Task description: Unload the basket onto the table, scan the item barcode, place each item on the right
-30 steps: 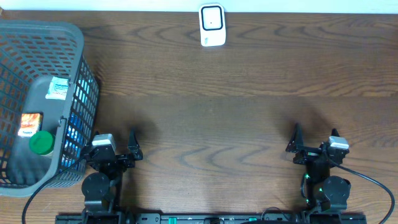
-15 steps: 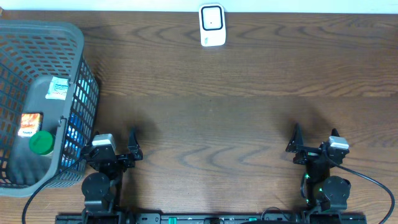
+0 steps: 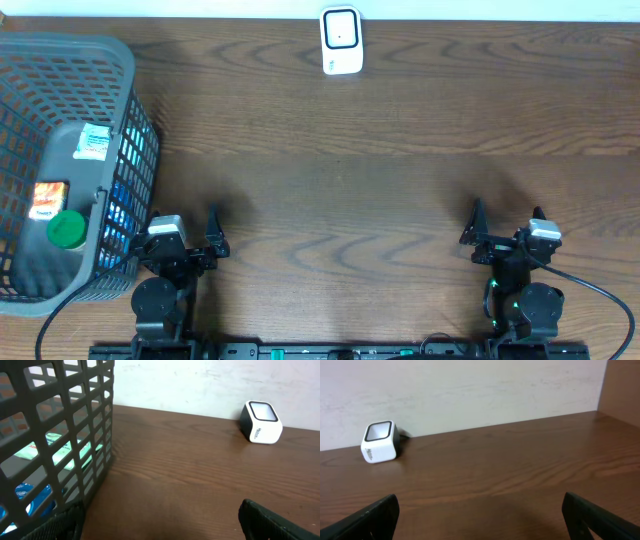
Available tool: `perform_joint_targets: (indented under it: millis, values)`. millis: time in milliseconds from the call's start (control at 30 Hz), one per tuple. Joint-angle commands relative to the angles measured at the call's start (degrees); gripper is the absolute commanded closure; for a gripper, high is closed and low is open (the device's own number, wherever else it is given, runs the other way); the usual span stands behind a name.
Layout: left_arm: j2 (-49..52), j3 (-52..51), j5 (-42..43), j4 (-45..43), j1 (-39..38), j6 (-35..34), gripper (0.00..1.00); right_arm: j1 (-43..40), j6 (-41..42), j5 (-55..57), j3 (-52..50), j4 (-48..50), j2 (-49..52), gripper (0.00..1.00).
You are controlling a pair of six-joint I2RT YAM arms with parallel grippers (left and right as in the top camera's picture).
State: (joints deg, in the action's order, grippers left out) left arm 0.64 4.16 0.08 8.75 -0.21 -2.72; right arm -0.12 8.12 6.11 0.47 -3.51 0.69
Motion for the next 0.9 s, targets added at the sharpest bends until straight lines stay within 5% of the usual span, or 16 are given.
perform_joint_targets:
  millis: [0,567,867]
  values:
    - [-0.4,-1.7,0.6,0.0,-0.2,0.7,0.02,0.4,0.6,0.7,-0.2,-0.1,-0.3,0.01]
    - [3.1,3.1,13.7,2.2,-0.4,-4.5,0.02,0.4,0.6,0.7,-0.2,-0.1,-0.3,0.01]
    - [26.2,35.7,13.7,17.8,-0.4,-4.9,0.02,0.4,0.6,0.7,-0.2,-0.1,-0.3,0.01]
